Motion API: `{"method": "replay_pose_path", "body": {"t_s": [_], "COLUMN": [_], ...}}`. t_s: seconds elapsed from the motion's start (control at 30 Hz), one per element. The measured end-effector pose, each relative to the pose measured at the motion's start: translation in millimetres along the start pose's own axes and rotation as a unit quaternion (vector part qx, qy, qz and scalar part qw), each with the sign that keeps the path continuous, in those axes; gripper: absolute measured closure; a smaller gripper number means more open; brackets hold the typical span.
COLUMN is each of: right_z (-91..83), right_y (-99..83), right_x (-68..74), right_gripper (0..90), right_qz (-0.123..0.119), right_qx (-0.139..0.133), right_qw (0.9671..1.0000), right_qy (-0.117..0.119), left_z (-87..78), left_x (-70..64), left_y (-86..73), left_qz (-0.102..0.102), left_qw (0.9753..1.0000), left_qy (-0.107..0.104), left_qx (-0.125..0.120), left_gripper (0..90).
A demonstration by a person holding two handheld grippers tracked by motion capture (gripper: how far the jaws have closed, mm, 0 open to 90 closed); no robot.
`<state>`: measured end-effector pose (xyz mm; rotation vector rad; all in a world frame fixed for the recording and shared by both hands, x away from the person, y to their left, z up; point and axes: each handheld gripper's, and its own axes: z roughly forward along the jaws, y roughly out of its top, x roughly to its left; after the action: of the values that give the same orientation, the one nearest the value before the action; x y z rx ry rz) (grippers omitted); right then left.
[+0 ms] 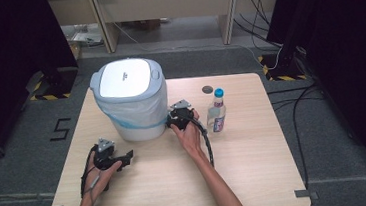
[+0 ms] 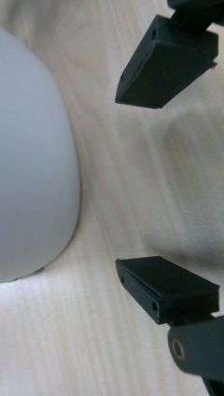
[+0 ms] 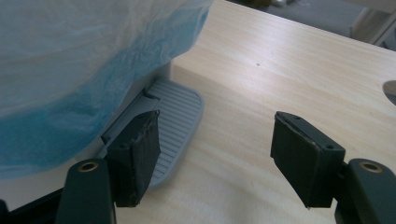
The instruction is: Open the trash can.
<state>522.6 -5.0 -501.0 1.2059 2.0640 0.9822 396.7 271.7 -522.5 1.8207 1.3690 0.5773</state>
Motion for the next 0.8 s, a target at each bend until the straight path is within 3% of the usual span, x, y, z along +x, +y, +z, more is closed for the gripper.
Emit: {"method": "replay_pose_path", "body": {"t_s": [0.17, 0.4, 0.47, 0.53, 0.6, 0.77, 0.8], "right_z": [-21.0, -42.4, -41.7, -41.9, -40.6, -24.6, -24.6], "right_y": [-17.8, -29.0, -26.4, -23.5, -16.6, -9.6, -9.6], "right_x": [10.6, 24.1, 20.8, 16.6, 7.8, 0.2, 0.2], "right_gripper": [32.9, 31.4, 27.7, 27.8, 27.9, 28.0, 28.0], "right_qz": [0.048, 0.034, 0.035, 0.026, 0.034, -0.004, -0.004], "right_qx": [-0.004, -0.007, 0.001, -0.012, -0.028, -0.009, -0.009], "right_qw": [0.9988, 0.9989, 0.9978, 0.9987, 0.9986, 0.9998, 0.9998], "right_qy": [0.005, 0.032, 0.056, 0.042, 0.028, -0.015, -0.015], "left_z": [2.8, 5.7, 6.6, 10.4, 15.1, 20.2, 20.2], "left_x": [2.9, 6.9, 7.3, 10.8, 16.6, 24.6, 24.6], "left_y": [4.0, 15.3, 19.3, 23.7, 27.2, 32.7, 32.7], "left_qz": [0.002, -0.005, -0.005, -0.016, -0.033, -0.048, -0.048], "left_qw": [0.9997, 0.9991, 0.9988, 0.9981, 0.9966, 0.995, 0.995], "left_qy": [0.012, 0.018, 0.02, 0.026, 0.038, 0.053, 0.053], "left_qx": [-0.02, -0.039, -0.046, -0.055, -0.065, -0.071, -0.071], "left_gripper": [16.8, 16.8, 16.9, 16.9, 17.3, 15.4, 15.5]}}
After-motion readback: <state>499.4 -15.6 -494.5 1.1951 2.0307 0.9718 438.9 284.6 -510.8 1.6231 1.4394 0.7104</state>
